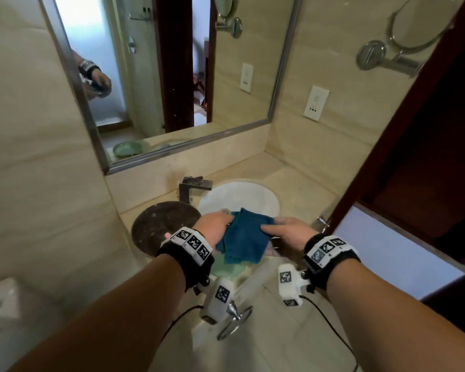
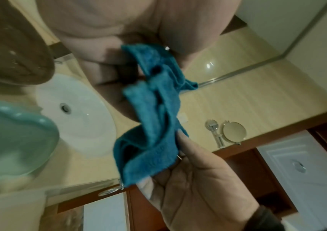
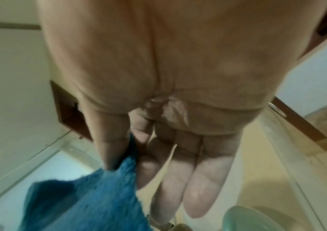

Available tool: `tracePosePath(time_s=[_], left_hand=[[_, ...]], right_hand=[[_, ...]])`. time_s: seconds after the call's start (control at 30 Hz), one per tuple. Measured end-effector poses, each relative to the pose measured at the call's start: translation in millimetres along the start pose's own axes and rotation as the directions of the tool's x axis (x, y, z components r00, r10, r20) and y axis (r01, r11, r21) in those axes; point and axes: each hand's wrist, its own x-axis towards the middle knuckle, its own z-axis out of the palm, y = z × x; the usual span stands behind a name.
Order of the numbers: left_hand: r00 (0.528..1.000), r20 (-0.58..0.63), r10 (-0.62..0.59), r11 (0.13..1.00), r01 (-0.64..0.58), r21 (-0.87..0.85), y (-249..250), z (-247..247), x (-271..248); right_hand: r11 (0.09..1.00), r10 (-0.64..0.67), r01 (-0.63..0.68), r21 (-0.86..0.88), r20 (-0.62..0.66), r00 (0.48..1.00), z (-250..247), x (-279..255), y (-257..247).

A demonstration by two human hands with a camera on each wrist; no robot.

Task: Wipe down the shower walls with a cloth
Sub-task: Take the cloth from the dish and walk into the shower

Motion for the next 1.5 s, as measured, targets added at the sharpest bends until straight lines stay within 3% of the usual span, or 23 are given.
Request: tracePosePath(time_s=[0.03, 0.13, 0.27, 0.33, 0.37, 0.43, 0.5, 0.53, 0.6, 0.67, 0.73, 0.8, 0.87, 0.93, 1.03, 1.13, 1.2, 1.3, 1.43, 1.5], left_hand=[[0.997, 0.029, -0.078, 0.993, 0.080, -0.092, -5.7, 6.4, -2.8], [0.982, 0.151, -0.113, 0.967, 0.143, -0.211, -27.0, 18.7, -8.5], [0.990, -0.056, -0.129, 0.976, 0.116, -0.185, -57.2, 25.7, 0.9], [0.978, -0.148, -0.146, 0.964, 0.107, -0.245, -72.9, 23.5, 3.4], [0.977, -0.140, -0.161, 0.952, 0.117, -0.283, -79.3, 24.8, 1.3], [0.977, -0.075, -0.200, 0.945, 0.172, -0.279, -93.1, 23.0, -2.5], [0.968, -0.085, -0.236, 0.970, 0.229, -0.079, -106.0, 17.2, 1.2], [0.965, -0.100, -0.243, 0.962, 0.252, 0.102, -111.5, 14.5, 7.2], [0.968, -0.139, -0.207, 0.865, 0.248, 0.437, -117.7, 11.3, 17.2], [0.967, -0.169, -0.191, 0.808, 0.253, 0.532, -121.8, 8.4, 28.2], [0.956, -0.196, -0.217, 0.842, 0.285, 0.458, -129.0, 2.9, 43.0], [0.948, -0.179, -0.262, 0.916, 0.303, 0.264, -132.1, -3.4, 58.4], [0.932, -0.114, -0.343, 0.939, 0.341, -0.038, -135.2, -7.5, 74.4], [0.923, -0.105, -0.370, 0.912, 0.339, -0.231, -135.2, -7.9, 83.0], [0.926, -0.113, -0.360, 0.893, 0.307, -0.330, -136.6, -4.3, 87.7], [0.915, -0.049, -0.400, 0.858, 0.355, -0.370, -142.4, -4.1, 94.6], [0.907, -0.047, -0.418, 0.837, 0.365, -0.409, -148.6, -5.9, 100.3], [0.906, -0.038, -0.423, 0.809, 0.358, -0.466, -157.0, -9.2, 104.4], [0.921, 0.005, -0.390, 0.784, 0.335, -0.522, -162.9, -10.1, 103.3], [0.927, -0.011, -0.375, 0.827, 0.329, -0.456, -165.2, -9.2, 105.0]], right_hand=[[1.000, 0.002, -0.002, 0.020, -0.002, 1.000, -5.0, 3.3, 3.1], [1.000, -0.008, 0.008, 0.006, 0.005, 1.000, -15.6, 17.5, 12.1], [1.000, -0.008, 0.008, 0.002, 0.070, 0.998, -12.3, 28.2, 23.3], [0.992, 0.034, -0.015, -0.124, 0.151, 0.988, -9.4, 32.8, 36.6], [0.964, 0.068, -0.018, -0.265, 0.180, 0.981, -9.3, 36.7, 44.6], [0.784, 0.092, 0.062, -0.618, 0.215, 0.972, -8.5, 44.5, 58.5], [0.588, 0.057, 0.144, -0.796, 0.218, 0.974, -7.1, 50.7, 68.6], [0.552, 0.042, 0.156, -0.819, 0.214, 0.976, -5.2, 54.3, 71.4], [0.567, 0.009, 0.169, -0.806, 0.211, 0.977, -3.1, 66.9, 77.0], [0.643, 0.014, 0.135, -0.754, 0.188, 0.982, 0.3, 78.9, 78.3], [0.785, 0.078, 0.022, -0.619, 0.133, 0.988, 4.9, 88.6, 78.0], [0.880, 0.116, -0.060, -0.471, 0.092, 0.989, 12.5, 98.7, 75.7], [0.902, 0.098, -0.072, -0.425, 0.039, 0.994, 16.8, 112.4, 73.6], [0.922, 0.077, -0.071, -0.382, 0.002, 0.997, 19.6, 124.6, 72.7], [0.953, 0.093, -0.105, -0.284, -0.057, 0.994, 23.1, 136.1, 76.3], [0.937, 0.059, -0.102, -0.333, -0.137, 0.989, 28.4, 152.8, 87.5], [0.915, 0.025, -0.070, -0.398, -0.118, 0.993, 30.0, 161.1, 95.8], [0.811, 0.008, 0.017, -0.585, 0.040, 0.999, 31.7, 165.7, 107.3], [0.473, 0.024, 0.139, -0.870, 0.170, 0.985, 33.6, 169.7, 119.7], [0.386, -0.027, 0.164, -0.908, 0.167, 0.986, 34.7, 172.4, 122.1]])
